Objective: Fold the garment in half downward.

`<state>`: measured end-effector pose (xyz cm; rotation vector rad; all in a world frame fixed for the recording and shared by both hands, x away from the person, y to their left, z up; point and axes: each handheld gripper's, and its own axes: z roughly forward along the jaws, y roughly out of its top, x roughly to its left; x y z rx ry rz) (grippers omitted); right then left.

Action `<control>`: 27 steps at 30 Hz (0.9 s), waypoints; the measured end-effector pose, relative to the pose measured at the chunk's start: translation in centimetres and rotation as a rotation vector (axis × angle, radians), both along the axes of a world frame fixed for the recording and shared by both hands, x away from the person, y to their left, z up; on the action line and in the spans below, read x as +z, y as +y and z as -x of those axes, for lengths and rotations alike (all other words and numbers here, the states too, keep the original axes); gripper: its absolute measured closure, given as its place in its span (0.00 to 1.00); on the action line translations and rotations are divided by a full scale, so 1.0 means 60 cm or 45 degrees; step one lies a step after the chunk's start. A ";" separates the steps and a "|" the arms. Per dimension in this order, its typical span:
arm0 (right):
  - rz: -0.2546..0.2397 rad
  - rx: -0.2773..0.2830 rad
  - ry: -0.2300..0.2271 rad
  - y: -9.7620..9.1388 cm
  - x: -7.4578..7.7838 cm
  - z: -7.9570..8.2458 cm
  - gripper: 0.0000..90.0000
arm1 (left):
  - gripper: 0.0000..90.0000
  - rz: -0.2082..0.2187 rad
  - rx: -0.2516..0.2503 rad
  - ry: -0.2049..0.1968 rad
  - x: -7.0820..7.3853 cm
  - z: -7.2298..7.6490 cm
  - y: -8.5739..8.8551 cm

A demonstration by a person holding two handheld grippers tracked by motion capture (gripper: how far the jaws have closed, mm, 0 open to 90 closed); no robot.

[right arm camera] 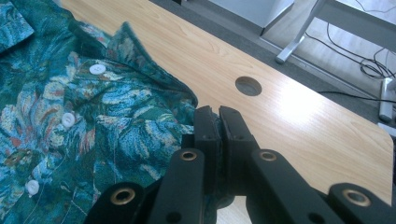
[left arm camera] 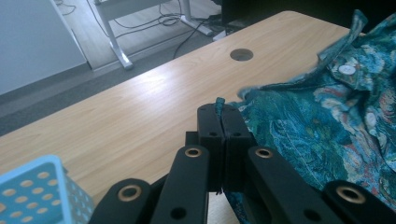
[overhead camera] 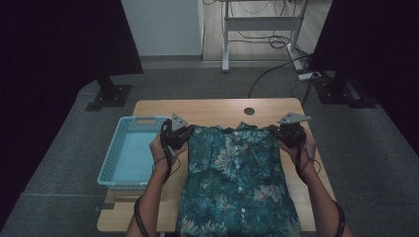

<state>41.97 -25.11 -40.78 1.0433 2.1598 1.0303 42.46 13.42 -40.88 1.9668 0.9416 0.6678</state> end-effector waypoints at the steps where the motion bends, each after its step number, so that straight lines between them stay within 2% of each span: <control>1: 0.002 0.000 0.000 0.000 0.001 -0.001 0.96 | 0.99 0.006 0.003 -0.004 0.002 -0.001 0.000; 4: -0.004 0.000 0.010 -0.001 -0.003 -0.007 0.96 | 0.98 0.008 0.001 -0.002 0.001 -0.002 -0.001; 11: -0.002 -0.002 0.046 -0.001 -0.032 -0.010 0.96 | 0.98 -0.014 -0.007 0.027 -0.025 -0.005 -0.013; 15: -0.008 -0.017 0.043 -0.004 -0.035 -0.012 0.96 | 0.98 -0.019 0.007 0.022 -0.023 -0.010 -0.014; 20: -0.019 -0.040 0.009 -0.004 -0.023 -0.024 0.96 | 0.98 -0.018 0.022 -0.012 -0.006 -0.021 -0.013; 27: -0.045 -0.054 -0.091 0.001 0.008 -0.025 0.96 | 0.98 0.009 0.016 -0.055 0.012 -0.020 -0.007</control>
